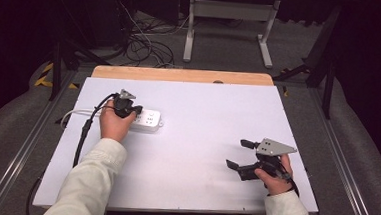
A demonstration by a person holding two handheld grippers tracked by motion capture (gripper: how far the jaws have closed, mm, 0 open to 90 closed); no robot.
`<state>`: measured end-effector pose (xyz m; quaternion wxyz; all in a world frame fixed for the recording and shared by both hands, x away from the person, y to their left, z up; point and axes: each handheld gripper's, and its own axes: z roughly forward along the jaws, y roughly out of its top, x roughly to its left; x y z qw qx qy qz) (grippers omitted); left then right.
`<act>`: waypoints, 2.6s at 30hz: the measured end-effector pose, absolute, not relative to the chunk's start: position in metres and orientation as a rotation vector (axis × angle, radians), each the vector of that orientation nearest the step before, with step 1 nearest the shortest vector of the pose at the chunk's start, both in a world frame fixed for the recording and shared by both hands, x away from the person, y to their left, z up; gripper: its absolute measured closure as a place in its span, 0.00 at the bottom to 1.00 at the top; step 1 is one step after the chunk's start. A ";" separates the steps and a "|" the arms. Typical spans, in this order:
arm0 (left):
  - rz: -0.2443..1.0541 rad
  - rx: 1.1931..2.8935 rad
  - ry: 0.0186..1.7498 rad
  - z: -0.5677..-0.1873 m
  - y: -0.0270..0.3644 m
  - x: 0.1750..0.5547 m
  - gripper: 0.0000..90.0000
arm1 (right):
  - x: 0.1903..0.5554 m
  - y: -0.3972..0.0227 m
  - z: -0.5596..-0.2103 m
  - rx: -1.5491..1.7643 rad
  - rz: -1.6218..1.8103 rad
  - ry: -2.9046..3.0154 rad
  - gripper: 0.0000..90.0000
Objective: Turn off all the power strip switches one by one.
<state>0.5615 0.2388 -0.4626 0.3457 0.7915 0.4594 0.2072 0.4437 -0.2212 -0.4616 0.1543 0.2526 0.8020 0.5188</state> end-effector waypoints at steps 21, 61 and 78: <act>0.556 2.097 1.193 -0.460 0.236 0.562 1.00 | 0.444 -0.221 -0.462 0.723 1.493 2.300 0.11; 0.587 2.045 1.242 -0.459 0.273 0.561 1.00 | 0.445 -0.221 -0.463 0.730 1.483 2.309 0.11; 0.590 2.044 1.266 -0.461 0.273 0.562 1.00 | 0.445 -0.221 -0.463 0.727 1.485 2.312 0.11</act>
